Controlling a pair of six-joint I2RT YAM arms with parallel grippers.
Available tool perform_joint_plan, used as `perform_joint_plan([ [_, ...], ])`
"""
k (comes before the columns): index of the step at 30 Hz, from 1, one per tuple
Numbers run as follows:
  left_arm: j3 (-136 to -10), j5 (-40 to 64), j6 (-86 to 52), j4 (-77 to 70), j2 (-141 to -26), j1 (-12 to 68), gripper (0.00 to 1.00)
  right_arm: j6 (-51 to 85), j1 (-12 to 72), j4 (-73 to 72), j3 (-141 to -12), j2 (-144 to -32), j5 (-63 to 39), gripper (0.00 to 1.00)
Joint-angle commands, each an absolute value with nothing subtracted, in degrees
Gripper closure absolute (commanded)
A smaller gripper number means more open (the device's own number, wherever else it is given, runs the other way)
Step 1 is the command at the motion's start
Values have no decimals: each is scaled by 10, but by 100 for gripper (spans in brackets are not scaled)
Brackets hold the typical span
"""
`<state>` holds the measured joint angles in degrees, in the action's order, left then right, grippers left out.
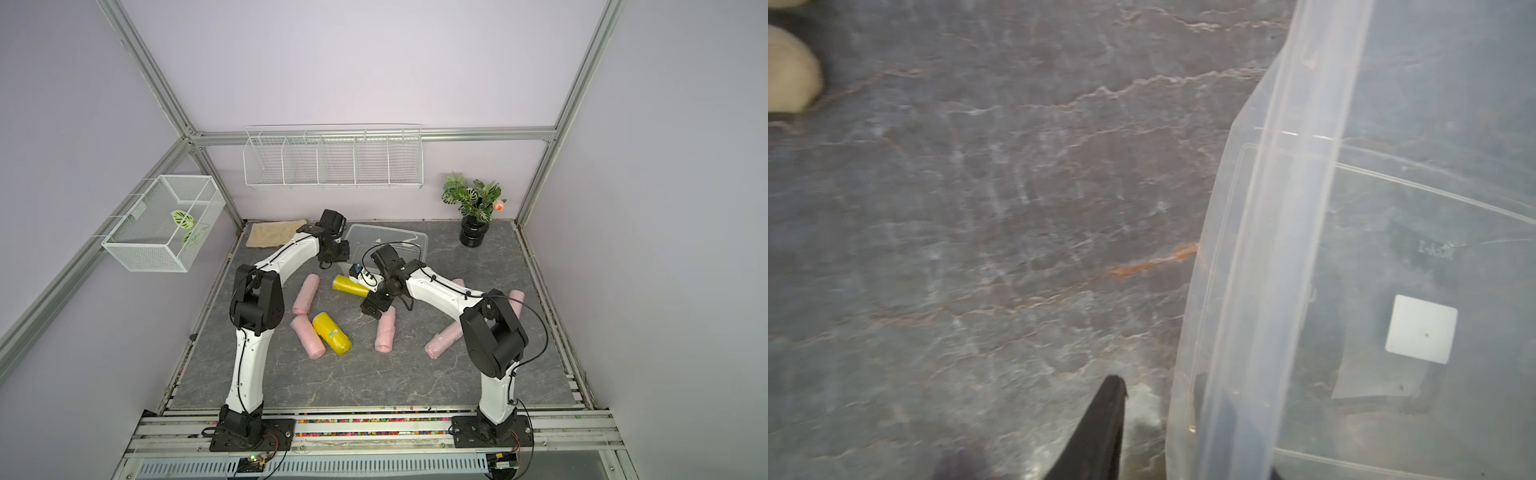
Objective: Put the roll of trash bags into the storage box
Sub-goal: Move the storage box to the center of the board.
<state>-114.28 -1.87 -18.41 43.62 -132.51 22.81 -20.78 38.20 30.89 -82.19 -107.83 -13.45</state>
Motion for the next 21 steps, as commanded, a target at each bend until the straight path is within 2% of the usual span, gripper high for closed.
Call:
perform_joint_plan([
  [1, -1137, -21, -200, 444, -1302, 220, 66, -229, 387, 321, -839, -1097, -123, 1],
  [14, -1067, -26, -219, 429, -1255, 206, 66, -282, 425, 290, -887, -1140, -77, 1],
  [21, -1046, 5, -222, 421, -1238, 201, 55, -293, 441, 273, -912, -1176, -44, 1],
])
